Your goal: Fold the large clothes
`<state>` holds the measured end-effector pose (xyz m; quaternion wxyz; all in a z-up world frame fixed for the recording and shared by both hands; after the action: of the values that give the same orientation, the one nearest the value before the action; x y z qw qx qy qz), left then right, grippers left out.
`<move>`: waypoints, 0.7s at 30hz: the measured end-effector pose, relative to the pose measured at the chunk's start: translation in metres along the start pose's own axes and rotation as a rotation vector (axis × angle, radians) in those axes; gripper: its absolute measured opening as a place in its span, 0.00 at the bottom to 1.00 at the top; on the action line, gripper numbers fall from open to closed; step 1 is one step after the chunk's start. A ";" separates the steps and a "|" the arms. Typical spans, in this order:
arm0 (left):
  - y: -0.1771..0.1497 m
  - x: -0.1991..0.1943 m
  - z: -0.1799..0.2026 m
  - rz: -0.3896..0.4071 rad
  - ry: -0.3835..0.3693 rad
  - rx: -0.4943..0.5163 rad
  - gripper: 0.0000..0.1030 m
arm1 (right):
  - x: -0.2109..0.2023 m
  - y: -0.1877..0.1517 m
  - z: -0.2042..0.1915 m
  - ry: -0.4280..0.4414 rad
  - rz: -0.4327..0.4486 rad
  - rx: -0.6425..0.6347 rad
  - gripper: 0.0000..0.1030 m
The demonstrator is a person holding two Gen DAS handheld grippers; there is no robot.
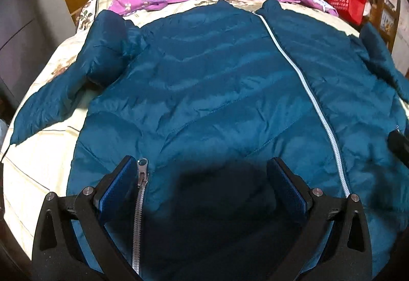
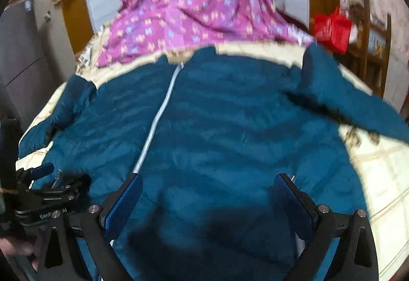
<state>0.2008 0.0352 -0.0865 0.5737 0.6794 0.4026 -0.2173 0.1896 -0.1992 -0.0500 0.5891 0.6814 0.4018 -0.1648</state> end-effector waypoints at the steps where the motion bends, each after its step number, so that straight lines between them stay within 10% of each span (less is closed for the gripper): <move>1: -0.001 0.000 0.001 0.000 0.002 0.000 1.00 | 0.007 -0.003 0.003 -0.008 -0.032 0.021 0.99; 21: -0.004 0.012 0.000 -0.029 -0.024 -0.034 1.00 | 0.030 -0.022 0.004 -0.087 -0.171 -0.050 1.00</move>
<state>0.2047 0.0387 -0.0975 0.5866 0.6611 0.4090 -0.2270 0.1930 -0.1925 -0.0861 0.6067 0.6218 0.4365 -0.2339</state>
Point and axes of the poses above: each gripper's, at about its wrist camera, not at the fingertips, and x roughly the way its jaws point, z to its right, y to its top, the point moved 1 cm from there along x, roughly the way its jaws point, and after that the axes turned 11 degrees about y, right-handed, at the moved point
